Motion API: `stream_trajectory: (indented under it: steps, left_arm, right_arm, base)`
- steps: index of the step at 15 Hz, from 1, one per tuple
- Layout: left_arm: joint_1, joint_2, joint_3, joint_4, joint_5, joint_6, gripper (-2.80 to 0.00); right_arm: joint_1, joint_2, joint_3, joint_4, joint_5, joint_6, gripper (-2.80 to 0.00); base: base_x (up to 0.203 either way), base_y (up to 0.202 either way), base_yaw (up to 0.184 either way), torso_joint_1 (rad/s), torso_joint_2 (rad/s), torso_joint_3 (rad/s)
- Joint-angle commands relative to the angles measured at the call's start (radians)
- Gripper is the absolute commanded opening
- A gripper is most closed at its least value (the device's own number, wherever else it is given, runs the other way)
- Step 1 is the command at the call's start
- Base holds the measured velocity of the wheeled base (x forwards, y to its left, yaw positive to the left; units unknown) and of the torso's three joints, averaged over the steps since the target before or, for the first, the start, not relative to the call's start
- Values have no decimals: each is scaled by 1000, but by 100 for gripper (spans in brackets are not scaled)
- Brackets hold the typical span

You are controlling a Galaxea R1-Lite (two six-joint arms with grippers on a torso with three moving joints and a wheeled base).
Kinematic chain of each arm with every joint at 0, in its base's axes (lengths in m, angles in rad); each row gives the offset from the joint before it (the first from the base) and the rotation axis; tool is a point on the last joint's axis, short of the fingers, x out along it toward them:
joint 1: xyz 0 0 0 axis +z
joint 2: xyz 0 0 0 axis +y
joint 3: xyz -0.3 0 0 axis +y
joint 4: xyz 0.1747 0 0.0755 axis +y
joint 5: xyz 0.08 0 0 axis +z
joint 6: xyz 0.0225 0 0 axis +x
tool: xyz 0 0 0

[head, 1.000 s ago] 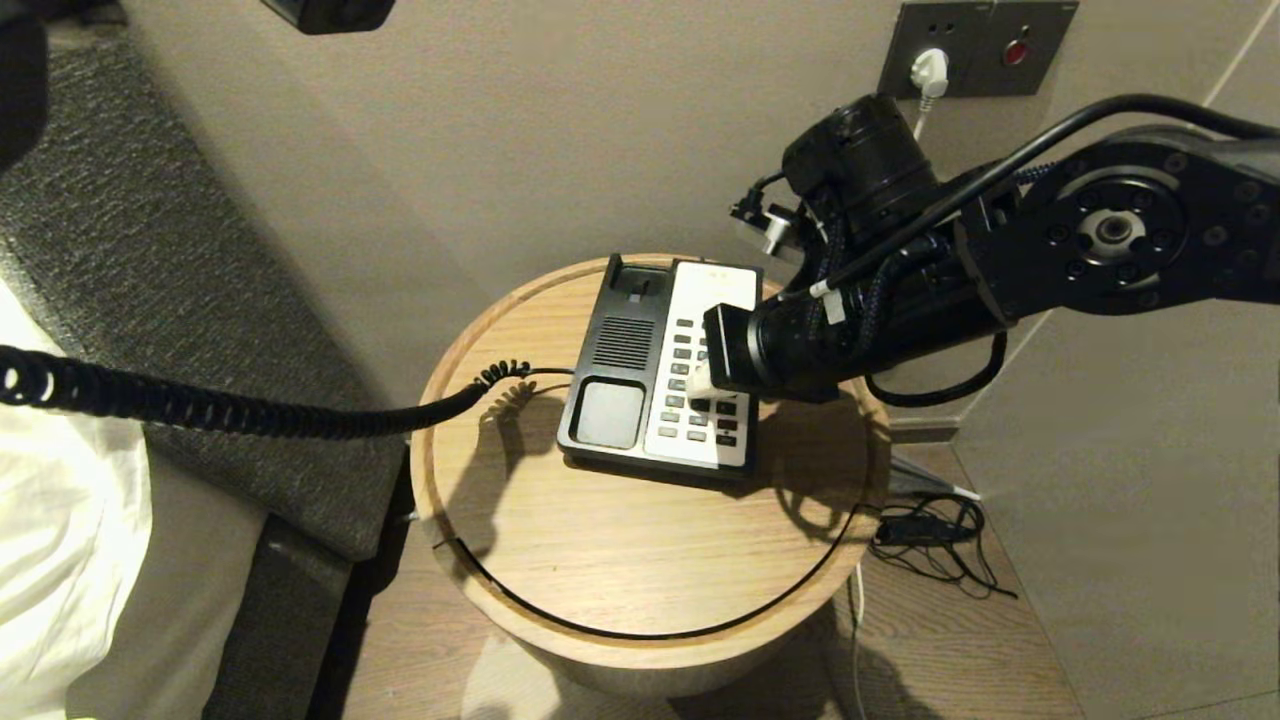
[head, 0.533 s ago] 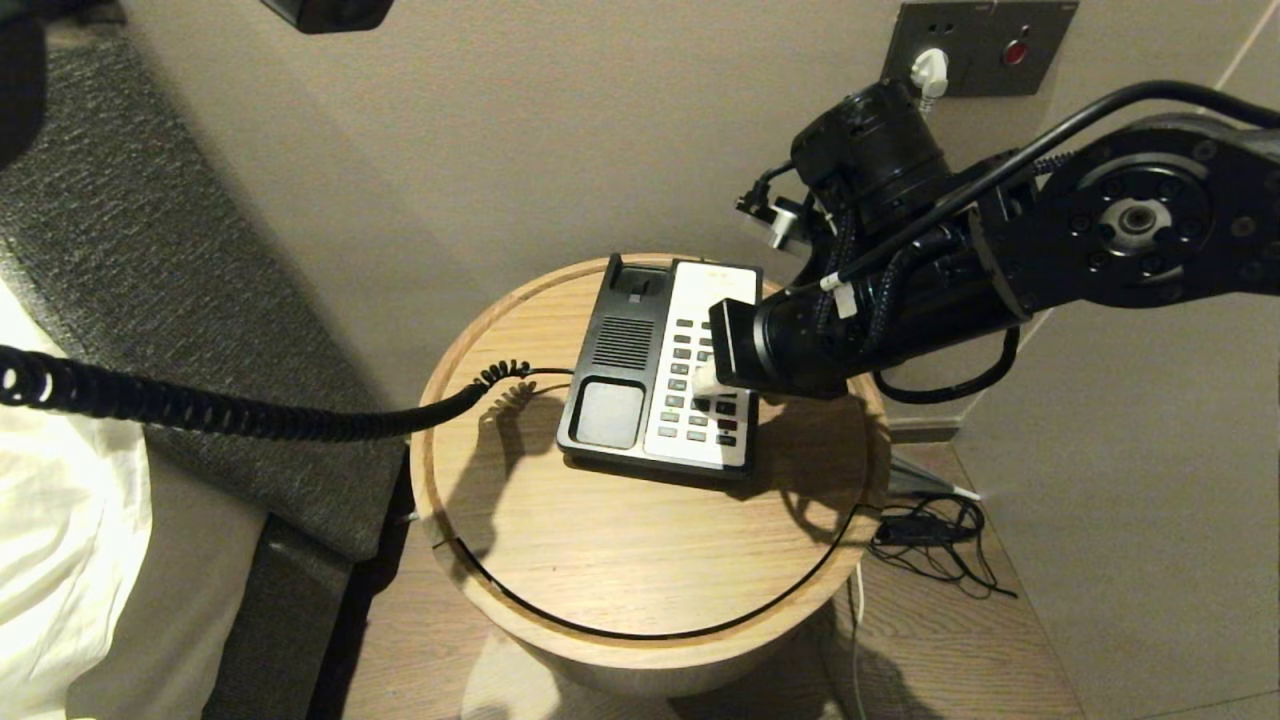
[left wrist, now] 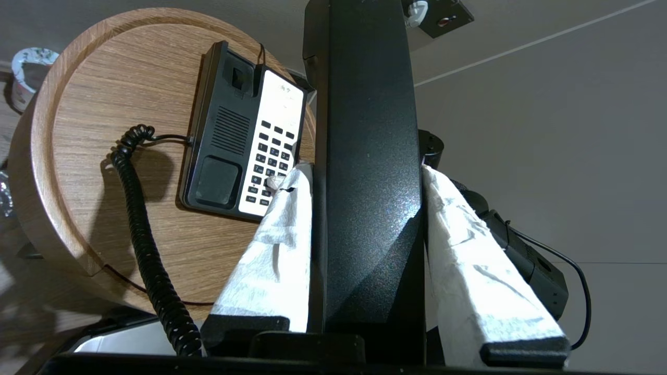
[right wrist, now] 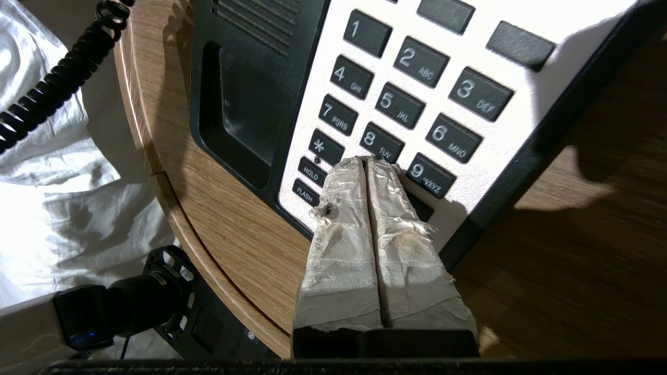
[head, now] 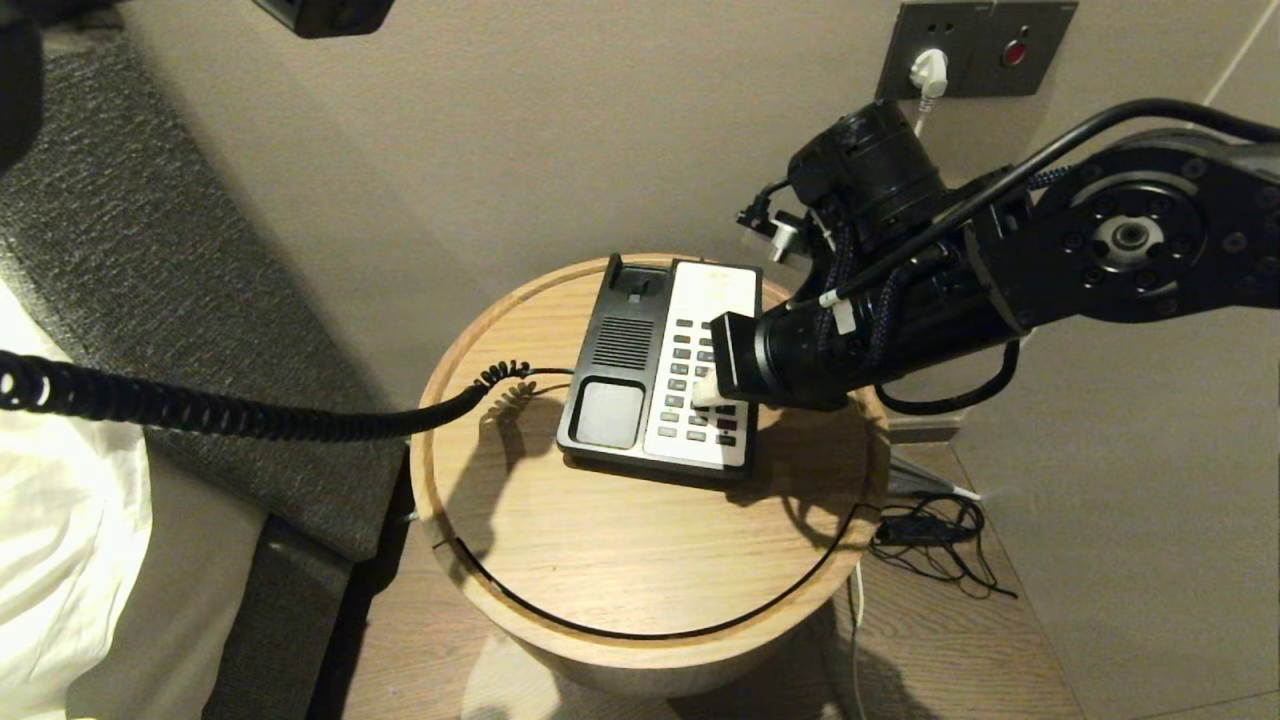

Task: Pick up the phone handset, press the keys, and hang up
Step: Dial the number

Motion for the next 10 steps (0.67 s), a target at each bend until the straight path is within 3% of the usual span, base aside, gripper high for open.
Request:
stream_trajectory:
  steps: [1,10]
  left_arm:
    - [0,-1,3,5,-2,-5,-280]
    - [5,-10,27,3,-2,-5,-280]
  right_arm:
    - [-1,6,20,-2,-1,-2,-280]
    - [3,-55,14,4,0,4,-280]
  base:
    - [0,0,0,0,0,0]
    - [0,0,0,0,0,0]
